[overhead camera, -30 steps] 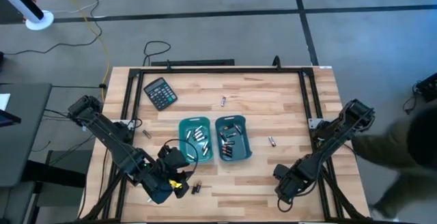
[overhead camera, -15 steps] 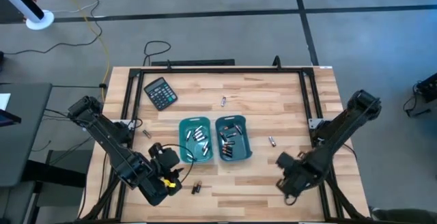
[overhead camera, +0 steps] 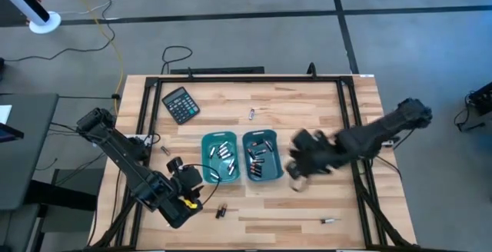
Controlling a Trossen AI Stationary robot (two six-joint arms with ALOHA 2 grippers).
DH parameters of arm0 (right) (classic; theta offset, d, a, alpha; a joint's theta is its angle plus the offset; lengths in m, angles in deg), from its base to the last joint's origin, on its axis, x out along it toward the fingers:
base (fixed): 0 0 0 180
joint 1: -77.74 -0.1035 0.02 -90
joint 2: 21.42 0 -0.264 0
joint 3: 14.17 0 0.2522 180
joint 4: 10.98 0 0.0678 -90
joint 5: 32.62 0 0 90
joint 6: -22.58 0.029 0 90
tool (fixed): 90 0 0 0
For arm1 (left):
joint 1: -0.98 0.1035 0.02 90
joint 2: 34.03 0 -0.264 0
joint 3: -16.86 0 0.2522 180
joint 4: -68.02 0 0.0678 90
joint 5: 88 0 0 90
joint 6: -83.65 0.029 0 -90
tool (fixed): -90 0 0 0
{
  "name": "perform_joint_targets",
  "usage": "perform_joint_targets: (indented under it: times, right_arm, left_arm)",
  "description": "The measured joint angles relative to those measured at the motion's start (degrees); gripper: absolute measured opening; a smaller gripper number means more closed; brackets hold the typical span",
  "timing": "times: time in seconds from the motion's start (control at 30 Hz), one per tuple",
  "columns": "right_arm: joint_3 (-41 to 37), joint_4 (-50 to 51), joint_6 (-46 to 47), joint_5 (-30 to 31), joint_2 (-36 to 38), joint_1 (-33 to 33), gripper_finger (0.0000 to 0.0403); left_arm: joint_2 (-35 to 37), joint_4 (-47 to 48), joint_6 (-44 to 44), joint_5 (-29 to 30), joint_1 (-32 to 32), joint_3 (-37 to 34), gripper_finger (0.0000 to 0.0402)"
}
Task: Sort batteries
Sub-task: Put the black battery into the blue bin
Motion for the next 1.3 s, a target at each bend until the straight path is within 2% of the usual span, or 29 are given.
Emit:
perform_joint_targets:
  times: [0.13, 0.27, 0.4, 0.53, 0.73, 1.03, 1.3]
  right_arm:
    - [5.41, -4.98, -13.55, -7.8, -8.49, 10.06, 0.0011]
    - [7.42, -6.39, -19.21, -16.4, -17.66, 16.64, 0.0011]
    - [7.44, -8.22, -21.24, -24.25, -25.07, 19.34, 0.0011]
    - [7.48, -9.45, -21.31, -27.79, -30.44, 19.79, 0.0011]
    - [7.53, -9.91, -19.44, -29.6, -35.71, 19.81, 0.0025]
    - [7.55, -12.44, -17.52, -28.59, -35.27, 19.8, 0.009]
    - [7.55, -11.57, -17.26, -28.5, -33.63, 19.9, 0.0131]
  left_arm:
    - [0.15, -0.2, -2.81, -1.03, -0.01, -3.3, 0.016]
    - [1.21, -0.1, -5.62, -1.27, -0.44, -5.98, 0.016]
    - [4.52, -0.34, -8.82, -1.23, -1.11, -9.23, 0.016]
    - [8.4, -2.1, -9.91, -1.25, -1.3, -13.32, 0.016]
    - [13.46, -3.46, -9.02, -1.25, -0.6, -18.2, 0.016]
    - [18.25, -3.74, -2.08, -1.21, 1.58, -21.82, 0.016]
    - [18.59, -2.57, 0.41, -1.2, 2.83, -21.96, 0.016]
